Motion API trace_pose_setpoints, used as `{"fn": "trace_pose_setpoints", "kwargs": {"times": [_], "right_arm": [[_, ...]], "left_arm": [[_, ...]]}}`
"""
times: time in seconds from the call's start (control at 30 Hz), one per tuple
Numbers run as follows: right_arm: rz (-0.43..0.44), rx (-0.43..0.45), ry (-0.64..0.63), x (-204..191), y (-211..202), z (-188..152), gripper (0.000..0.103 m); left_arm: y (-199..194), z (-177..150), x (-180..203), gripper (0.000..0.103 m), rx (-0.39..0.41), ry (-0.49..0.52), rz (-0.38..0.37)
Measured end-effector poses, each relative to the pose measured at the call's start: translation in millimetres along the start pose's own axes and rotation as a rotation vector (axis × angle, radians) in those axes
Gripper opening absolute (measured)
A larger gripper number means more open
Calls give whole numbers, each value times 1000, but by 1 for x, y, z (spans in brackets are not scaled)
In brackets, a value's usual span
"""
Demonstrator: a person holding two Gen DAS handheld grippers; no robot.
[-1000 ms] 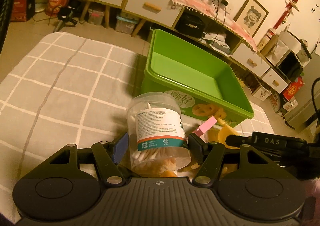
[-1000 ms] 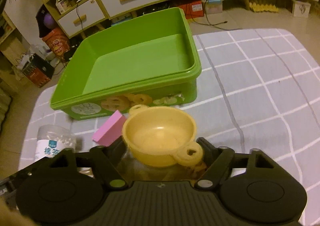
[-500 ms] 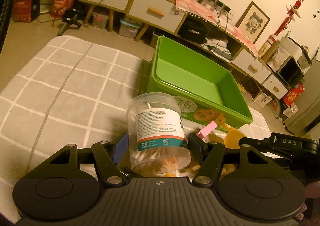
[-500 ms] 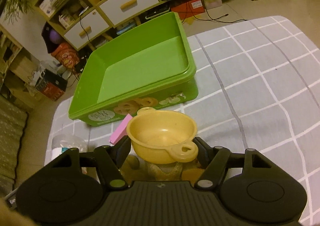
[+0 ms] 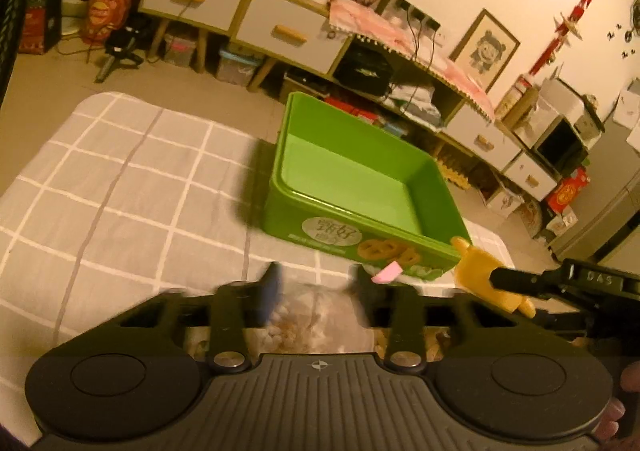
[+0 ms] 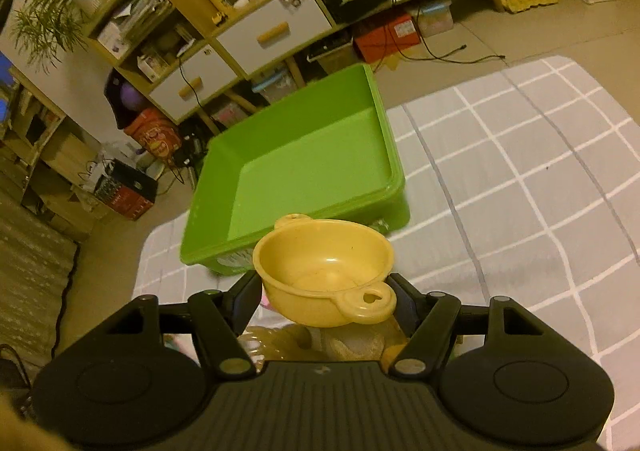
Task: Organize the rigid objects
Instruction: 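Lift and carry the bowl and jar over the green bin with both tools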
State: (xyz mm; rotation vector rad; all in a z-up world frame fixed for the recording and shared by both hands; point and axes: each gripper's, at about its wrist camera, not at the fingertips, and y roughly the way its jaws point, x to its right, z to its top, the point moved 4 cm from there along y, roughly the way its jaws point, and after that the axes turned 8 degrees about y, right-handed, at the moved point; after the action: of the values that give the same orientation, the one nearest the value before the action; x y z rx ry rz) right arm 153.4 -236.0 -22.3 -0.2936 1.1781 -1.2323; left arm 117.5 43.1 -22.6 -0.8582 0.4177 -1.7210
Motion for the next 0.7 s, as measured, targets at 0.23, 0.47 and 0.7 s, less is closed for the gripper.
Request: {"fn": "trace_pose_setpoints", "kwargs": {"times": [0.23,0.47,0.7], "right_arm": [[-13,-16,-9,0,3,-4,56],[-6,-41,-38,-9,8,-15,56],[-26,-82,-107,-21,20,-35,56]], "left_arm": [[2,-6,14,87,-49,160,71],[15,-26,31,88,-115,358,136],[31,-29,25,89,-99,355,148]]}}
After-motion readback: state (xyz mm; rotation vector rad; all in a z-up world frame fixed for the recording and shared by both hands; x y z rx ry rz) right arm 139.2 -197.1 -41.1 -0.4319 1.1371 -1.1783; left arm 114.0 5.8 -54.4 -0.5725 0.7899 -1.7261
